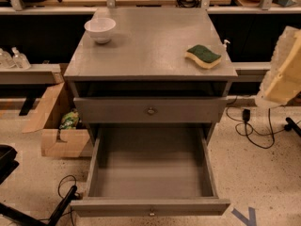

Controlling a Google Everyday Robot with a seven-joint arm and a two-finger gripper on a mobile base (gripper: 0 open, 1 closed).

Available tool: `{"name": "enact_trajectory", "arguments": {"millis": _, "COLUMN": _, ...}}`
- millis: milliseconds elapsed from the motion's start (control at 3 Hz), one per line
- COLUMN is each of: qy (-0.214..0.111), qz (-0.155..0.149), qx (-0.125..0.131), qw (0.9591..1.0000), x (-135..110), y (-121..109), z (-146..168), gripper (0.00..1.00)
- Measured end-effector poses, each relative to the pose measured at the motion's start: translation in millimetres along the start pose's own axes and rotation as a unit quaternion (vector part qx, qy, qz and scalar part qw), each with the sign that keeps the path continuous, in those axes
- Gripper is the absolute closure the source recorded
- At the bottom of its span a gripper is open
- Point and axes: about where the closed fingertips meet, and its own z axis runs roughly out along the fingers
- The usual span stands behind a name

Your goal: Place sponge into middle drawer

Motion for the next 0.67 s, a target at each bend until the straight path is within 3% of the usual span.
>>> {"name": "enact_trajectory", "arguments": {"millis": 667, "qy": 0.0, "qz": 0.002, "qx": 0.002, "qw": 1.0, "x": -0.3, "y": -1.6, "z": -1.1, "gripper": 0.0}}
